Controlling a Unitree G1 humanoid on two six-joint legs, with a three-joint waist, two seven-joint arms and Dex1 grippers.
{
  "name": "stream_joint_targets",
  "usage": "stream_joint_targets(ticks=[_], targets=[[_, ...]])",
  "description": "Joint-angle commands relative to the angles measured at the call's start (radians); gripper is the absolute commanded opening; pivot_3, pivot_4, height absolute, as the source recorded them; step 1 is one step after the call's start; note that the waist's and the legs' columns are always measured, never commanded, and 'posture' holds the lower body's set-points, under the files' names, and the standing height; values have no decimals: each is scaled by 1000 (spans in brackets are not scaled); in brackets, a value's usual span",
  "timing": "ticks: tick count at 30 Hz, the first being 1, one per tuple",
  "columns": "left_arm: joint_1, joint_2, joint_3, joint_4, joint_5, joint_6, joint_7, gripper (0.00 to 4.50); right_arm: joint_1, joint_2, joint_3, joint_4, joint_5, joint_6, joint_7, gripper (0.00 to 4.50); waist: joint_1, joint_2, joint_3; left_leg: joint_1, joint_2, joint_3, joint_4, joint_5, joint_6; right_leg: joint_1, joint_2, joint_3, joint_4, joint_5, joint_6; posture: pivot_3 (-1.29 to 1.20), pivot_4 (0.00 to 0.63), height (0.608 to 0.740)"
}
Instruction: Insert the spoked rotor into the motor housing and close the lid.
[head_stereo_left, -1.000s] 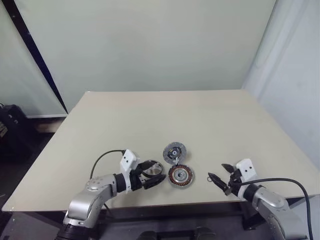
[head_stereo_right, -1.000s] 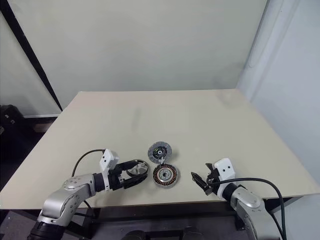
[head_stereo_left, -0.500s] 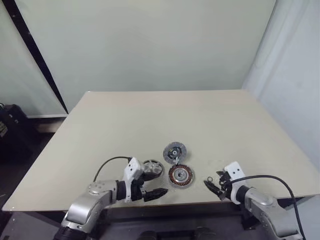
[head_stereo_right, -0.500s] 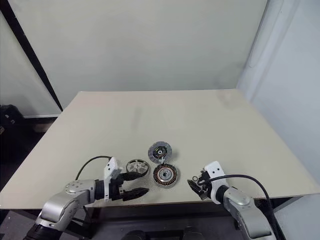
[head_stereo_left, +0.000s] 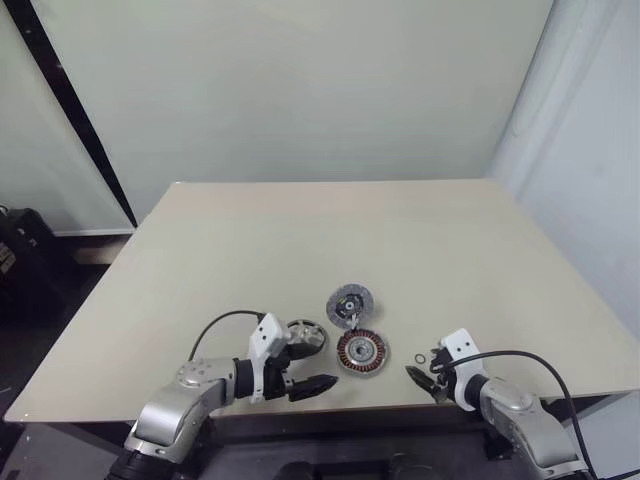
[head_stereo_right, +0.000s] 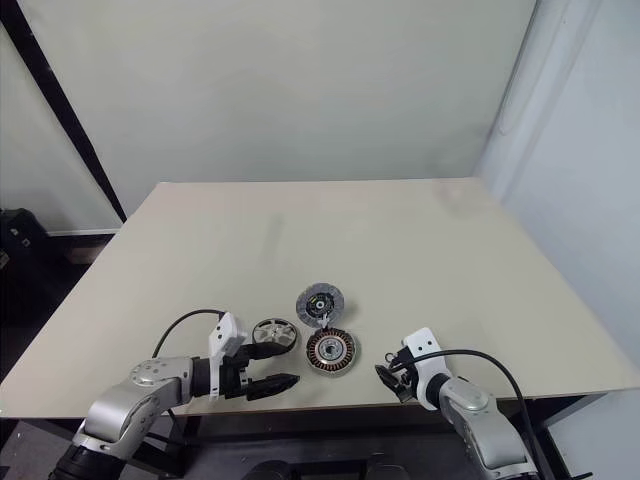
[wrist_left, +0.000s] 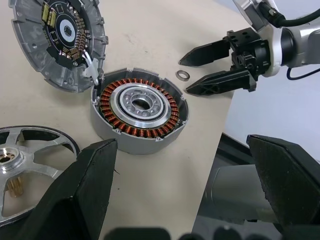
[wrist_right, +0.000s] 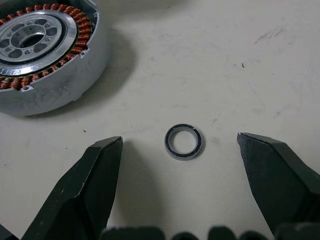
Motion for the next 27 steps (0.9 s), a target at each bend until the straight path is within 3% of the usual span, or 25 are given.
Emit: stream_joint_targets(ticks=[1, 4, 12, 27], targets=[[-17, 3, 0, -32, -2, -8, -2, 4439, -11, 4, -8, -9, -9, -22, -5, 4018, 0, 0, 0, 0, 0, 0, 0, 0, 0, 0, 0, 0, 0, 0, 0, 0, 0, 740], [-19, 2, 0, -29, -1, -9, -2, 4500, -7, 7, -5, -10, -17, -24, -10, 3416, 0, 0, 0, 0, 0, 0, 0, 0, 0, 0, 0, 0, 0, 0, 0, 0, 0, 740], [-18, 4, 1, -23, -1, -11, -5, 4500, 8, 14, -8, -24, -23, -19, -23, 796, 0, 0, 0, 0, 0, 0, -1, 0, 1, 0, 0, 0, 0, 0, 0, 0, 0, 740], [-40, 10, 31, 34, 7, -37, -5, 4500, -77, 20, -26, -250, 60, 128, 8, 797, 0, 0, 0, 0, 1, 0, 0, 0, 0, 0, 0, 0, 0, 0, 0, 0, 0, 740]])
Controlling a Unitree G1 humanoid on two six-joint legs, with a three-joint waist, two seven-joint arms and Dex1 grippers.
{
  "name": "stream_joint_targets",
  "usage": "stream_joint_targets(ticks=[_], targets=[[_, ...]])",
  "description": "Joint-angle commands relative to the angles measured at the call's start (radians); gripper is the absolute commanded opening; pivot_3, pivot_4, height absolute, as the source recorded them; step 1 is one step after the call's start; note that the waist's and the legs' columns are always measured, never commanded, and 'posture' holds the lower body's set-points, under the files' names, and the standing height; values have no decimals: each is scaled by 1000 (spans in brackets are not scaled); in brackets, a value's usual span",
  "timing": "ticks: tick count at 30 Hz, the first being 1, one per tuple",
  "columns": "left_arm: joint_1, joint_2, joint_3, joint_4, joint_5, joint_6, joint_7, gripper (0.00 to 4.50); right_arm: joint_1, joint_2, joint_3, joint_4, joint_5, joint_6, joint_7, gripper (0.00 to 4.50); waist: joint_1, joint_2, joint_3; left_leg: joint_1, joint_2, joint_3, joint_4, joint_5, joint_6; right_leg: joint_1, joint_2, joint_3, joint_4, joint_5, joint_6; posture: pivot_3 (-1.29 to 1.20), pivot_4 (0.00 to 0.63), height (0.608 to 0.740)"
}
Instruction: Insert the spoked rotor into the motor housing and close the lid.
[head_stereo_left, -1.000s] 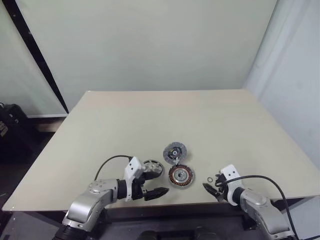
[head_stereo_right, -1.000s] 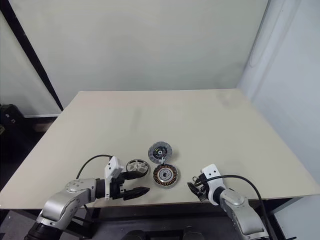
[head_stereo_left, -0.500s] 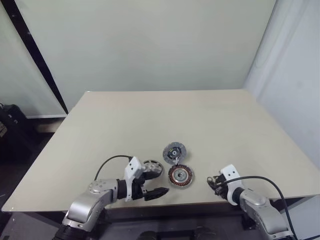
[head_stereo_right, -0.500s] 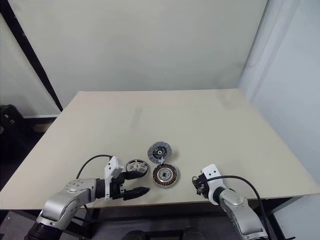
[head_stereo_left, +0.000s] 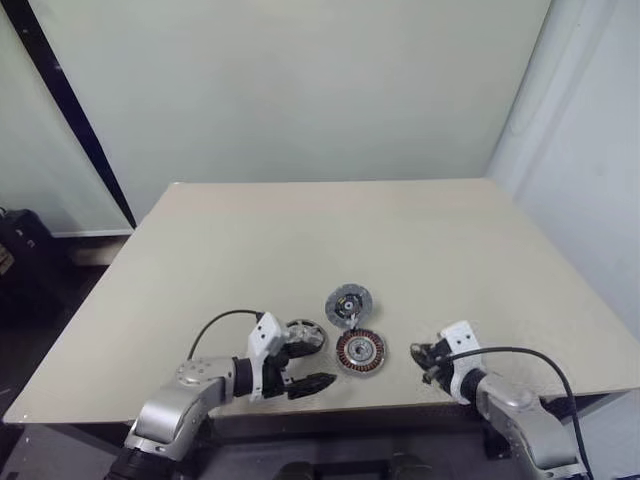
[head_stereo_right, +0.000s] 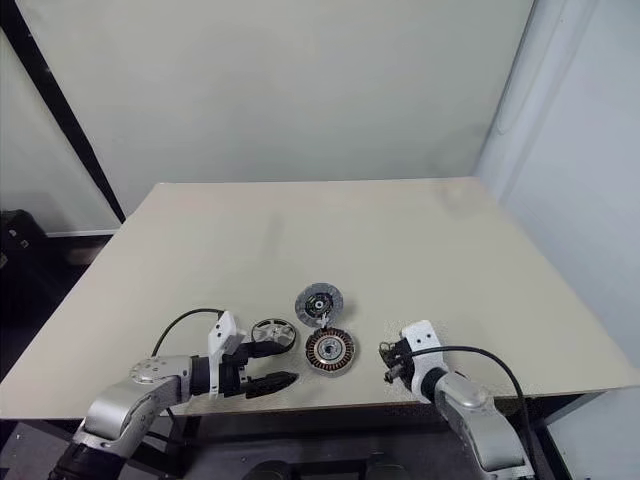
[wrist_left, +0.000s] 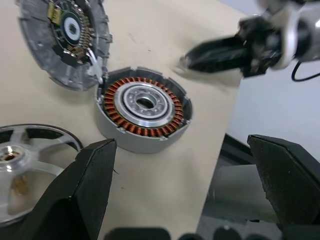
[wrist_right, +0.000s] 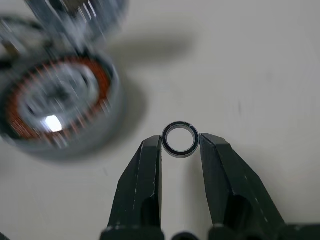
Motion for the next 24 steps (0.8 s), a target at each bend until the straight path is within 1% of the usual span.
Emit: stream_joint_targets(ticks=[1, 6, 13, 19, 24], targets=[[-22, 9, 24, 3, 4, -30, -6, 4500, -59, -26, 16, -87, 20, 42, 35, 797, 0, 0, 0, 0, 0, 0, 0, 0, 0, 0, 0, 0, 0, 0, 0, 0, 0, 740], [-28, 4, 28, 20, 7, -53, -5, 4500, -131, -44, 94, -94, 7, 94, 66, 797, 0, 0, 0, 0, -1, 0, -1, 2, 3, 0, 0, -1, 0, 0, 0, 0, 0, 740], [-14, 6, 23, 28, 25, -112, -9, 4500, -218, -20, 181, -20, -6, 107, 93, 797, 0, 0, 0, -1, -1, 0, -1, 2, 3, 0, 0, -1, 0, 0, 0, 0, 0, 740], [-5, 11, 9, 36, 57, -160, -15, 4500, -249, -2, 234, 39, -15, 96, 109, 797, 0, 0, 0, -1, -1, 0, -1, 2, 3, 0, 0, -1, 0, 0, 0, 0, 0, 740], [2, 9, 8, 28, 64, -163, -18, 4500, -267, 23, 260, 95, -40, 73, 110, 797, 0, 0, 0, -2, -1, 0, -1, 2, 3, 0, 0, -1, 0, 0, 0, 0, 0, 740]])
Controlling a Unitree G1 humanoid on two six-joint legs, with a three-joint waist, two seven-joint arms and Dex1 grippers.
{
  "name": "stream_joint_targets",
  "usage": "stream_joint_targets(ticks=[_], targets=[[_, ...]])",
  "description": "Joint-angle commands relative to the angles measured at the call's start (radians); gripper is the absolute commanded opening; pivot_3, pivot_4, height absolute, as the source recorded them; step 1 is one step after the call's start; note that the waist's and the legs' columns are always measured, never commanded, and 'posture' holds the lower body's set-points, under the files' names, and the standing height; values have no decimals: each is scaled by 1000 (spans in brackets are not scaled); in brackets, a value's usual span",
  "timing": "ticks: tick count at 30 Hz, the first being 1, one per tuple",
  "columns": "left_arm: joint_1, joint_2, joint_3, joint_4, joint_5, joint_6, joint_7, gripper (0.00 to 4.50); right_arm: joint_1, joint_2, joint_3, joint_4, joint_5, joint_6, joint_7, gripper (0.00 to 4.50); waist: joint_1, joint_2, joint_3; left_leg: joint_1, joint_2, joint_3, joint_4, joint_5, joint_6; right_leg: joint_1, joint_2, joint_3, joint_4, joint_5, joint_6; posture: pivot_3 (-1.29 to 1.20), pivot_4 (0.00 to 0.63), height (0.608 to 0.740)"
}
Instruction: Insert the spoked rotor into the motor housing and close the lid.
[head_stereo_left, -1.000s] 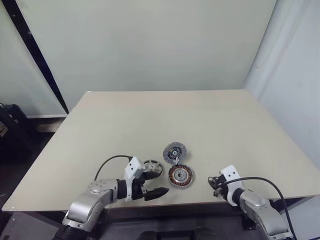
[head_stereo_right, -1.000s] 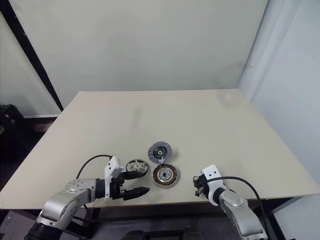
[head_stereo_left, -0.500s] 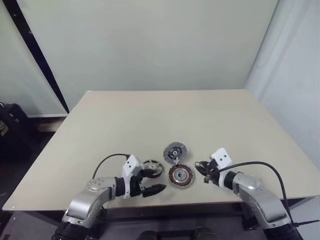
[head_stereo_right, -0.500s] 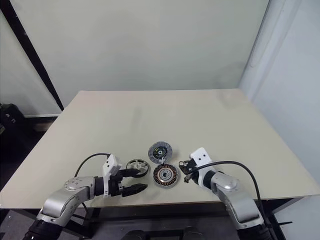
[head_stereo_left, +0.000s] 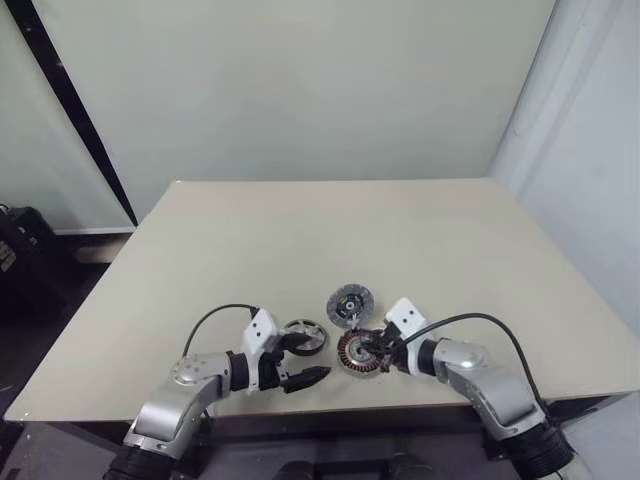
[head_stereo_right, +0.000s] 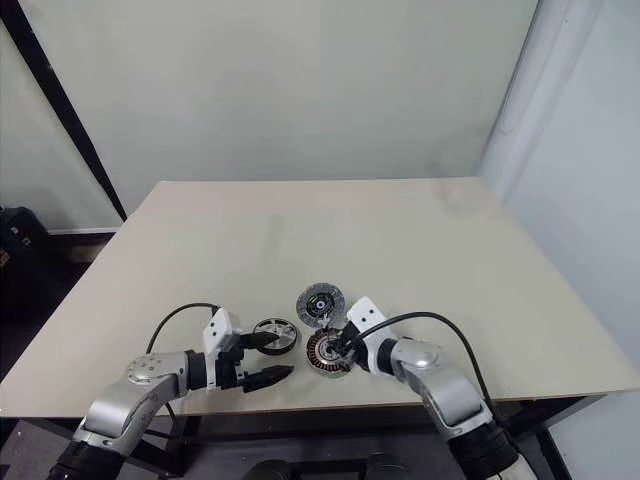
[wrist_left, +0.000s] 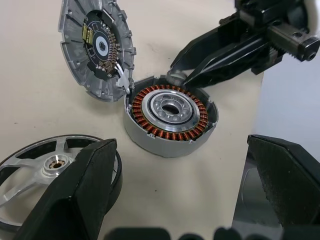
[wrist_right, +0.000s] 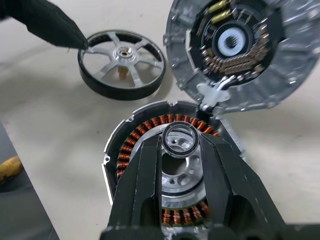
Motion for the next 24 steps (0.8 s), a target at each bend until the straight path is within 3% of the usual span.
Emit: stream_joint_targets(ticks=[1, 24], targets=[[-5, 4, 8, -15, -1, -17, -9, 4500, -31, 12, 2, 17, -15, -36, 4, 797, 0, 0, 0, 0, 0, 0, 0, 0, 0, 0, 0, 0, 0, 0, 0, 0, 0, 740], [-17, 1, 10, -7, 3, -16, -10, 4500, -33, 27, 6, 90, -48, -72, 21, 797, 0, 0, 0, 0, 0, 0, 0, 0, 0, 0, 0, 0, 1, 0, 0, 0, 0, 740]])
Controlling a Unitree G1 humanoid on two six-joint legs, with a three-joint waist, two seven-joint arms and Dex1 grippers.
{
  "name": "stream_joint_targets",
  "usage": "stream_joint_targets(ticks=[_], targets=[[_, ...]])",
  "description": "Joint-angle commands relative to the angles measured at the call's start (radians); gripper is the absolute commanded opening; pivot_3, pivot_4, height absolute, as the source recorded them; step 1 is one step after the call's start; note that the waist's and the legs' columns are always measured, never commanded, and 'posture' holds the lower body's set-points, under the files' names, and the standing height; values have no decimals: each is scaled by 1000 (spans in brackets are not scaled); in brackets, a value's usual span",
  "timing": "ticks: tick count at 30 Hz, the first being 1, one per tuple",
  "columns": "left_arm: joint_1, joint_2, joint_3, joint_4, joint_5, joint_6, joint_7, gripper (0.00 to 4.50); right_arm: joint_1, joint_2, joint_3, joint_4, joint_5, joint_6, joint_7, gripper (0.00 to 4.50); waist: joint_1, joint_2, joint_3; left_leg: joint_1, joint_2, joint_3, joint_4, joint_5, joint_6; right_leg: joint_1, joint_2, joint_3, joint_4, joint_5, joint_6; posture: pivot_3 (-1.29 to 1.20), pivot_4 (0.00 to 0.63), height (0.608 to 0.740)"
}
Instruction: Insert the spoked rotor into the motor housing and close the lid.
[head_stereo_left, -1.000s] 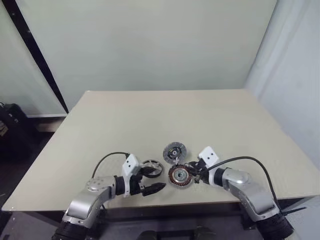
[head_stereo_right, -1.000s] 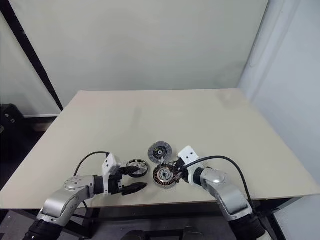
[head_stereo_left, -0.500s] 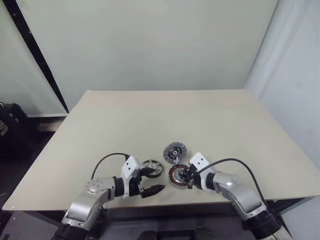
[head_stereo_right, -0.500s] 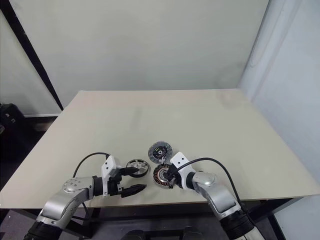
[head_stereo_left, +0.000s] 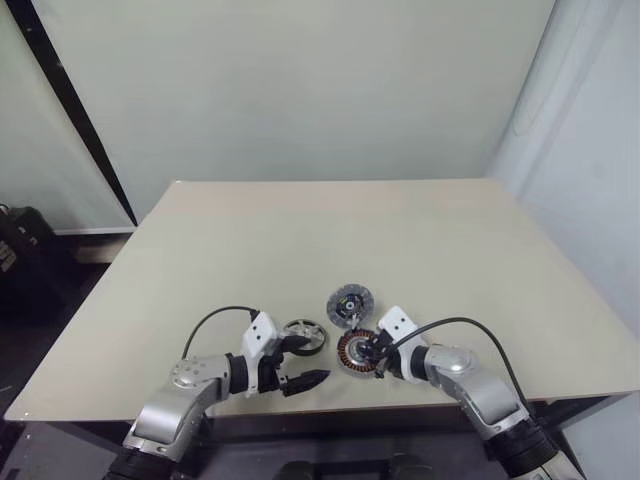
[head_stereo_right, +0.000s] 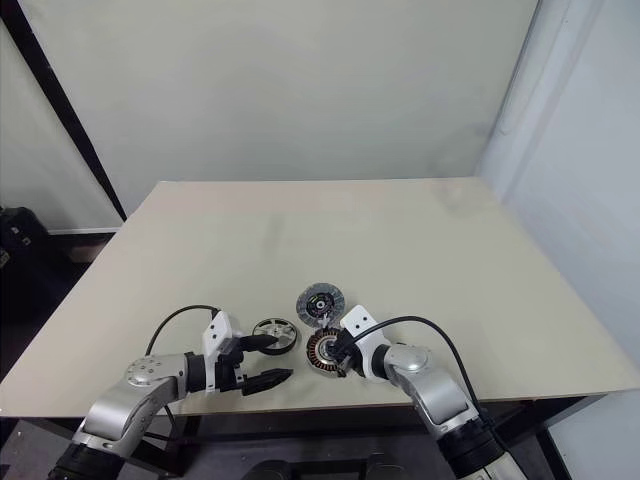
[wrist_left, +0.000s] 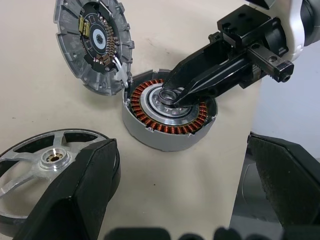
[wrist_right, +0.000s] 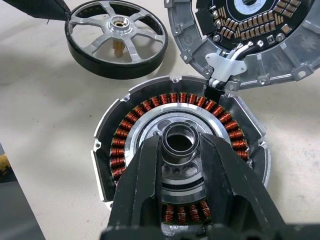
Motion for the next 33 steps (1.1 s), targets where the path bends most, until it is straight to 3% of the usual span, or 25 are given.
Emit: stream_joint_targets(ticks=[1, 33], targets=[[-24, 0, 10, -5, -2, -17, -8, 4500, -22, -2, -7, -19, -7, -12, 7, 797, 0, 0, 0, 0, 0, 0, 0, 0, 0, 0, 0, 0, 0, 0, 0, 0, 0, 740], [-29, -11, 11, -2, -1, -19, -4, 4500, -10, -11, 7, -21, -18, -10, 7, 797, 0, 0, 0, 1, 0, 0, 0, 0, 0, 1, 0, 0, 0, 0, 0, 0, 0, 740]])
